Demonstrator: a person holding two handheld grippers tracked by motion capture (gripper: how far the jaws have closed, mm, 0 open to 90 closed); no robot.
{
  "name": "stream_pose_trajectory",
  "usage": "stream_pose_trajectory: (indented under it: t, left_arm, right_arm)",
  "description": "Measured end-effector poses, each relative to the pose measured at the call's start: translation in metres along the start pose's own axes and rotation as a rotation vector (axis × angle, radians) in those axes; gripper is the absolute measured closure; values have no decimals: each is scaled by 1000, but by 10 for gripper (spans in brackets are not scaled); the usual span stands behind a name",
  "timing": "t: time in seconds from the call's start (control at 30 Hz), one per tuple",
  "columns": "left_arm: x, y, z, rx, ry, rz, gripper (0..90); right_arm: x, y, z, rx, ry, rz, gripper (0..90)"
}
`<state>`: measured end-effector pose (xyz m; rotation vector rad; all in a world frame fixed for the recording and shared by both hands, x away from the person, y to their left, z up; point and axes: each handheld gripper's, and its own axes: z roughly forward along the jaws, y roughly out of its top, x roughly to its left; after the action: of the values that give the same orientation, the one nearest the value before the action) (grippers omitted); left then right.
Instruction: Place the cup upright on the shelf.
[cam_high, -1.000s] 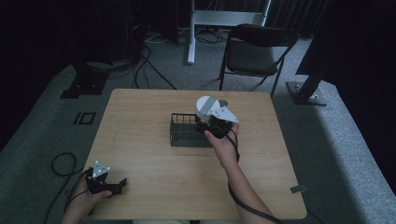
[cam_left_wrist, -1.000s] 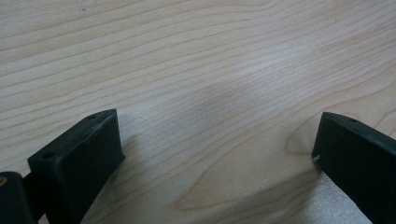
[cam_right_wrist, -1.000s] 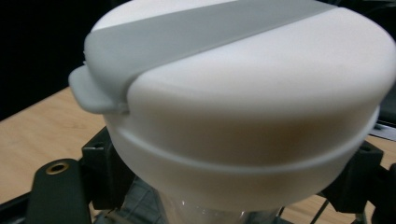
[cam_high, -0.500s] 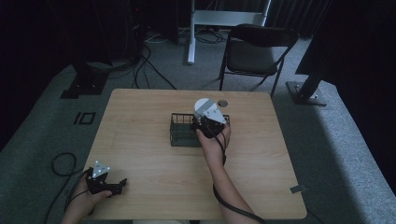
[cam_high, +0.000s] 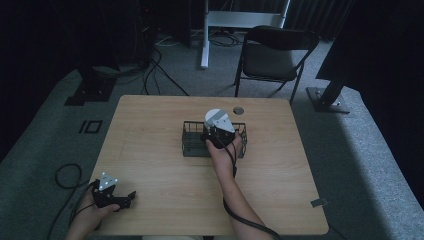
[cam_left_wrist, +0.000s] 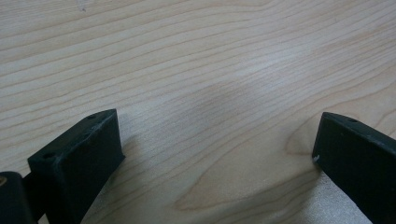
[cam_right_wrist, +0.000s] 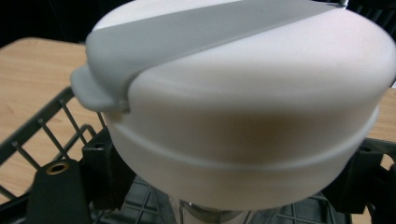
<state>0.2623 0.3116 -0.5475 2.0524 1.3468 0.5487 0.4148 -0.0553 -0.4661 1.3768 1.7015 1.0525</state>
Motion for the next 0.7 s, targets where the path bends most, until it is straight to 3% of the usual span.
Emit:
stream_pose_trajectory:
  t: [0.37, 0.7]
  left_arm:
    - [0, 0, 0, 1, 0, 0, 17]
    - [0, 0, 0, 1, 1, 1, 17]
  right_arm:
    - [4, -3, 5, 66, 4, -28, 184]
    - [3, -3, 7, 88, 11, 5, 183]
